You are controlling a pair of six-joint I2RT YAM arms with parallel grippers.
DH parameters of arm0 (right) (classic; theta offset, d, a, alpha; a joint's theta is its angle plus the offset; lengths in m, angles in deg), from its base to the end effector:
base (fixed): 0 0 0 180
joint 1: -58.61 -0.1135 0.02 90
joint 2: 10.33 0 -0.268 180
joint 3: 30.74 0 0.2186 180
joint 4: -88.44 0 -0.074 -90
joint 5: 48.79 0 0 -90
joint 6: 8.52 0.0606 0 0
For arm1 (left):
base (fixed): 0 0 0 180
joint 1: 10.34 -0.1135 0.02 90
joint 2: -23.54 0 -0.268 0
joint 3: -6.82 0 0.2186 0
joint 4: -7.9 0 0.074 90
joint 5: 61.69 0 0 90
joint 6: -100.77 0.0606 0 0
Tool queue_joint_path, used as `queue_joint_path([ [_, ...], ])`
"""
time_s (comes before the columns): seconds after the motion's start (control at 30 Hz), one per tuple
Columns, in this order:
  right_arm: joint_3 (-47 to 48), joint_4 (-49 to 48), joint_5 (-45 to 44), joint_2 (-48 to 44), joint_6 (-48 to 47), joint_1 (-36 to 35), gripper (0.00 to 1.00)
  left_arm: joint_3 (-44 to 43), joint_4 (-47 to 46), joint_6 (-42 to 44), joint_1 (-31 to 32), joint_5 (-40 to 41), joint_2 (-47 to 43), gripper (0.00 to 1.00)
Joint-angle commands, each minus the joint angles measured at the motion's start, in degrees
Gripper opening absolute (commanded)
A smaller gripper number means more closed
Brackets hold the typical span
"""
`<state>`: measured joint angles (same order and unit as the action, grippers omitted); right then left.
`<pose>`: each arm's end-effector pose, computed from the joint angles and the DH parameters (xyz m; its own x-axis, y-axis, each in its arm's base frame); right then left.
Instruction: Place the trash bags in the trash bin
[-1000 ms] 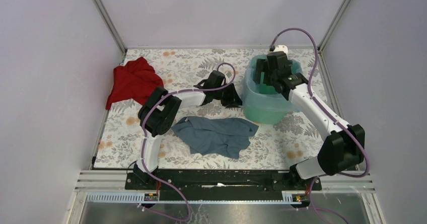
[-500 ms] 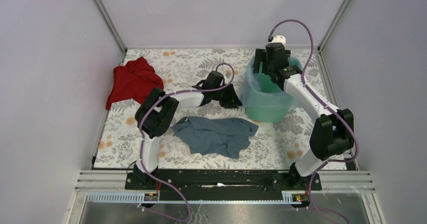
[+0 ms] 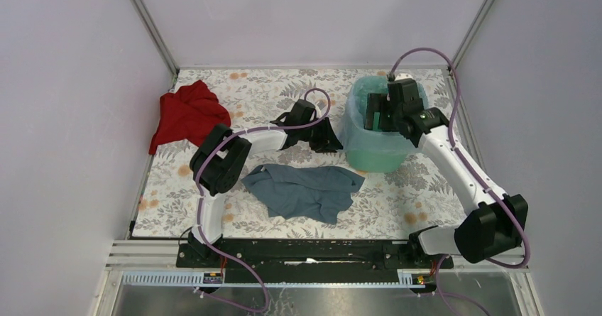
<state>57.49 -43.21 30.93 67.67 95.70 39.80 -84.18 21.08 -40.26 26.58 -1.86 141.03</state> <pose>0.2728 0.0815 0.3320 -0.6117 0.0470 -0.7897 -0.0352 0.9956 0.0865 0.3308 -0.2866 0.1731 -0.9652 -0.1155 -0.2347 0.1243 0.5867 -0.8002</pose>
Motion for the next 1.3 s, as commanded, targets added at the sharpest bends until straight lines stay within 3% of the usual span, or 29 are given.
queue_joint_path([
  [0.0, -6.2, -0.1, 6.4, 0.7, 2.9, -0.4, 1.00, -1.8, -3.3, -0.7, 0.2, -0.5, -1.0, 0.37],
  [0.1, -4.1, 2.0, 7.9, 3.5, 3.4, -0.4, 0.99, -1.7, -3.1, -0.9, 0.2, -0.4, -1.6, 0.40],
  [0.37, 3.6, 1.1, -1.4, 3.7, 1.6, 0.0, 1.00, -1.5, -3.1, -1.1, 0.3, 0.1, -2.1, 0.46],
  [0.57, -1.9, -13.1, -8.4, 7.2, 0.2, 1.0, 1.00, -1.6, -3.6, -1.5, 0.3, -0.1, -1.7, 0.46],
  [0.83, -7.5, -28.6, 2.0, 15.4, 6.2, 0.3, 0.99, -2.7, -3.3, -1.6, 0.3, -0.2, -1.0, 0.47],
  [1.0, -10.4, -37.1, 8.0, 14.6, 10.7, 0.4, 1.00, -4.1, -3.1, -1.8, 0.3, -0.4, -0.4, 0.47],
  [1.07, -11.1, -37.1, 7.0, 12.7, 10.3, 0.6, 1.00, -4.6, -2.8, -1.6, 0.3, -0.2, -0.3, 0.48],
  [1.27, -7.9, -22.2, -7.2, 7.9, 1.9, 1.3, 1.00, -5.4, -3.3, -1.8, 0.2, -0.6, 0.7, 0.48],
])
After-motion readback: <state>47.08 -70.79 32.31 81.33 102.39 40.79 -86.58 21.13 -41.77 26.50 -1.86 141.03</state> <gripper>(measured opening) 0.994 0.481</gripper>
